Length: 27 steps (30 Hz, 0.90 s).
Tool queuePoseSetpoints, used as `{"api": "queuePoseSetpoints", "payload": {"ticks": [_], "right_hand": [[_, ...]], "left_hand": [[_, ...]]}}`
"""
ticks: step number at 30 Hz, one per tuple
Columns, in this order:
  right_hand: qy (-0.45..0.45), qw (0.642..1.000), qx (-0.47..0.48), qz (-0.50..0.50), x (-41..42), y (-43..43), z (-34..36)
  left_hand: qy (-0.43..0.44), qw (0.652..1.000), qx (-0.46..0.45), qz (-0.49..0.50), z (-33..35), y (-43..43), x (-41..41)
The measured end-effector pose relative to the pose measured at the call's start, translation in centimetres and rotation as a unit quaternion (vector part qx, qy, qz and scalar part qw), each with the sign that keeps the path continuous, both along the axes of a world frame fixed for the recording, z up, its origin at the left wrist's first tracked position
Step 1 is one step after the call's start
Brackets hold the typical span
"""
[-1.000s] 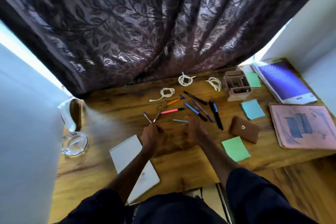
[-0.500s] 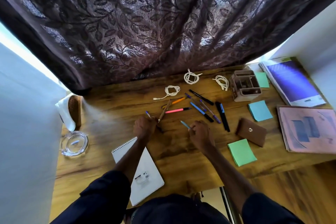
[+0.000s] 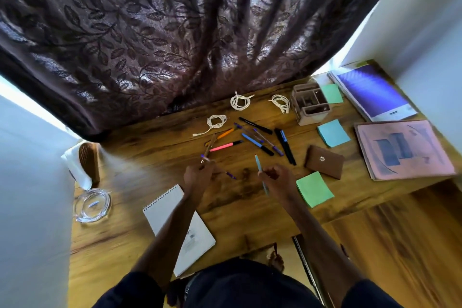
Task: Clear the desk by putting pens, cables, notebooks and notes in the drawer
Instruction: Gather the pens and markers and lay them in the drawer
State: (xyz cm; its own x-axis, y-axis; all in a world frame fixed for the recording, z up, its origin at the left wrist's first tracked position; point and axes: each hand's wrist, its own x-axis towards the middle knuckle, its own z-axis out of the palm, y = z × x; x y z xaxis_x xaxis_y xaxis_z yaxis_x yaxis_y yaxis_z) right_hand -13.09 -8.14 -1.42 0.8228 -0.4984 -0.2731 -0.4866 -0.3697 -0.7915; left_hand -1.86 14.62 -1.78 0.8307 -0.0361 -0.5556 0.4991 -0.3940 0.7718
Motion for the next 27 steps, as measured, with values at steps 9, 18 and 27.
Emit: {"api": "queuePoseSetpoints", "payload": {"ticks": [9, 18, 27], "right_hand": [[-0.033, 0.974, 0.173, -0.146, -9.4, -5.9, 1.6], [-0.083, 0.925, 0.244, -0.278, -18.8, -10.8, 2.7], [-0.068, 0.879, 0.263, -0.392, -27.5, -14.7, 0.3]], "left_hand": [[-0.015, 0.986, -0.061, -0.155, 5.3, -12.1, -6.5], [-0.171, 0.904, 0.022, -0.39, 6.5, -21.8, -14.2], [-0.051, 0.863, -0.08, -0.496, 6.7, -27.6, -22.3]]}}
